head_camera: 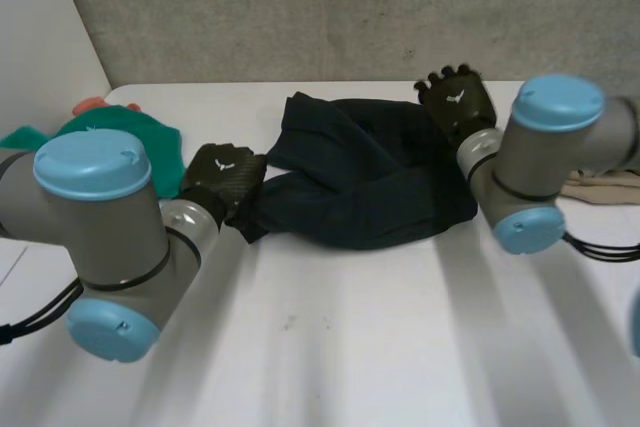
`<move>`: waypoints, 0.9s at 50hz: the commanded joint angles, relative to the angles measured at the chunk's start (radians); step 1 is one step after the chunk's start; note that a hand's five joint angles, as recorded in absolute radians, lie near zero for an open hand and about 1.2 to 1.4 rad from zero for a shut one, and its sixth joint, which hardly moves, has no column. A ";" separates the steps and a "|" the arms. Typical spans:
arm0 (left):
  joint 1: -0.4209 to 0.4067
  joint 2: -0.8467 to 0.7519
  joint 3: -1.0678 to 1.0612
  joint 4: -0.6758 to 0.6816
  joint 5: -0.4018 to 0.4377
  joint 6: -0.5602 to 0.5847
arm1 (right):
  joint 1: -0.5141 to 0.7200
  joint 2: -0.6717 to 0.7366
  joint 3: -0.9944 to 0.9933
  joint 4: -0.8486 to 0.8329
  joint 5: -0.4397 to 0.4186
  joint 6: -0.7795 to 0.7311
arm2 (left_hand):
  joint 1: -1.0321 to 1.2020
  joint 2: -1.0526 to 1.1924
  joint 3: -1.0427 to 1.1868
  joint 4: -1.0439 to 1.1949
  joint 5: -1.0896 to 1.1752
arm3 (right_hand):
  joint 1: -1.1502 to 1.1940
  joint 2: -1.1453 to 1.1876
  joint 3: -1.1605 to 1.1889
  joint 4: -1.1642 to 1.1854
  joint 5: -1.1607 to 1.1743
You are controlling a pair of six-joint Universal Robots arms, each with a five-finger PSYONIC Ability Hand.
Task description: Fold the laundry.
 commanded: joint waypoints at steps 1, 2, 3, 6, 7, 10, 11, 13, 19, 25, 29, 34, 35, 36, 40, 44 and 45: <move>0.004 -0.048 0.094 -0.003 0.002 -0.026 | -0.011 -0.284 0.253 0.129 -0.009 -0.053 | 0.265 0.194 0.201 0.195 0.224 | 0.132 0.147 0.146 0.142 0.165; 0.004 -0.053 0.103 -0.004 0.002 -0.028 | -0.013 -0.303 0.280 0.153 -0.009 -0.059 | 0.265 0.194 0.201 0.195 0.224 | 0.187 0.203 0.201 0.198 0.220; 0.004 -0.059 0.111 -0.004 0.002 -0.028 | -0.016 -0.335 0.331 0.202 -0.014 -0.064 | 0.265 0.194 0.201 0.195 0.224 | 0.310 0.326 0.324 0.320 0.343; 0.004 -0.079 0.137 -0.004 0.002 -0.028 | -0.017 -0.360 0.401 0.256 -0.032 -0.075 | 0.265 0.194 0.201 0.195 0.224 | 0.396 0.412 0.410 0.406 0.429; 0.004 -0.083 0.143 -0.004 0.002 -0.028 | -0.020 -0.366 0.442 0.282 -0.049 -0.079 | 0.265 0.194 0.201 0.195 0.224 | 0.475 0.490 0.489 0.485 0.508; 0.004 -0.092 0.155 -0.006 0.002 -0.028 | -0.039 -0.368 0.494 0.302 -0.080 -0.090 | 0.265 0.194 0.201 0.195 0.224 | 0.505 0.521 0.519 0.515 0.538; 0.004 -0.094 0.157 -0.006 0.002 -0.028 | -0.054 -0.369 0.525 0.299 -0.093 -0.095 | 0.265 0.194 0.201 0.195 0.224 | 0.505 0.521 0.519 0.515 0.538; 0.004 -0.097 0.158 -0.006 0.002 -0.028 | -0.065 -0.369 0.542 0.286 -0.115 -0.087 | 0.265 0.194 0.201 0.195 0.224 | 0.499 0.515 0.513 0.510 0.532; 0.004 -0.099 0.157 -0.011 0.003 -0.029 | -0.075 -0.308 0.539 0.128 -0.182 -0.076 | 0.265 0.194 0.201 0.195 0.224 | 0.347 0.362 0.361 0.357 0.380; 0.006 -0.100 0.148 -0.017 0.002 -0.029 | -0.063 -0.184 0.476 -0.069 -0.170 -0.079 | 0.265 0.194 0.201 0.195 0.224 | 0.326 0.342 0.340 0.336 0.359; 0.009 -0.102 0.146 -0.017 0.002 -0.031 | -0.063 -0.107 0.421 -0.090 -0.175 -0.084 | 0.265 0.194 0.201 0.195 0.224 | 0.305 0.321 0.319 0.316 0.338; 0.024 -0.102 0.148 -0.017 0.003 -0.031 | -0.062 0.002 0.323 -0.090 -0.169 -0.090 | 0.265 0.194 0.201 0.195 0.224 | 0.346 0.362 0.360 0.357 0.379; 0.026 -0.102 0.149 -0.015 0.003 -0.031 | -0.062 0.013 0.314 -0.090 -0.170 -0.090 | 0.265 0.194 0.201 0.195 0.224 | 0.364 0.379 0.378 0.374 0.397; 0.027 -0.102 0.151 -0.017 0.003 -0.031 | -0.062 0.022 0.303 -0.090 -0.170 -0.090 | 0.265 0.194 0.201 0.195 0.224 | 0.376 0.391 0.390 0.386 0.409; 0.029 -0.103 0.157 -0.015 0.003 -0.031 | -0.062 0.048 0.269 -0.096 -0.173 -0.095 | 0.265 0.194 0.201 0.195 0.224 | 0.782 0.798 0.796 0.793 0.815; 0.034 -0.097 0.160 -0.017 0.002 -0.031 | -0.062 0.033 0.248 -0.104 -0.170 -0.093 | 0.265 0.194 0.201 0.195 0.224 | 1.126 1.142 1.140 1.137 1.159; 0.035 -0.097 0.160 -0.017 0.002 -0.031 | -0.063 0.010 0.245 -0.098 -0.169 -0.095 | 0.265 0.194 0.201 0.195 0.224 | 1.126 1.142 1.140 1.137 1.159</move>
